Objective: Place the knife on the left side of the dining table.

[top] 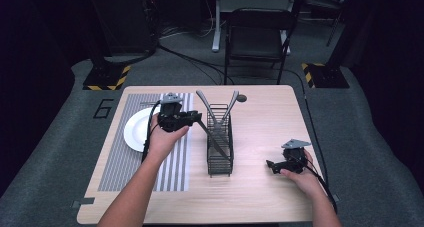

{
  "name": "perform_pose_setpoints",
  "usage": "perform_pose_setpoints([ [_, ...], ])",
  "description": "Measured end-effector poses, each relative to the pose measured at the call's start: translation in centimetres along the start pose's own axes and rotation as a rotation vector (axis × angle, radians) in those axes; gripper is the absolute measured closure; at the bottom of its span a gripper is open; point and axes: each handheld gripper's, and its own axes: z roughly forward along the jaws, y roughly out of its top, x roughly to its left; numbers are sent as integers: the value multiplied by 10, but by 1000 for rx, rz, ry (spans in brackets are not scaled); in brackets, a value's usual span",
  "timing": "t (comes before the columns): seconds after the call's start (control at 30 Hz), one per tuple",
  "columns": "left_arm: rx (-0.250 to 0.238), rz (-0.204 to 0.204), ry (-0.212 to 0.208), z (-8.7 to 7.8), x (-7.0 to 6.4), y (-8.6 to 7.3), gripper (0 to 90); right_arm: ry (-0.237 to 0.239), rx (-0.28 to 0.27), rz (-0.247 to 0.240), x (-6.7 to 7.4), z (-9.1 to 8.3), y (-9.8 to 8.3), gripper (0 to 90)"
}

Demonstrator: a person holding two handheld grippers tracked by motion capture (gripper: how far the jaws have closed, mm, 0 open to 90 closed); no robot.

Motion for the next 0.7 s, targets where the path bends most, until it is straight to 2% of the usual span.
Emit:
perform_pose_setpoints([
  [0.37, -2, 27, -28, -6, -21, 6, 774, 4, 0, -1, 0, 0, 0, 0],
  [0.43, -3, 53, -21, -6, -26, 7, 776, 4, -1, -1, 0, 0, 0, 0],
  [0.5, -5, 60, -28, -6, -31, 8, 779, 1, 0, -1, 0, 0, 0, 0],
  [0.7, 1, 68, -68, -6, -41, 13, 803, 0, 0, 0, 0, 0, 0, 0],
])
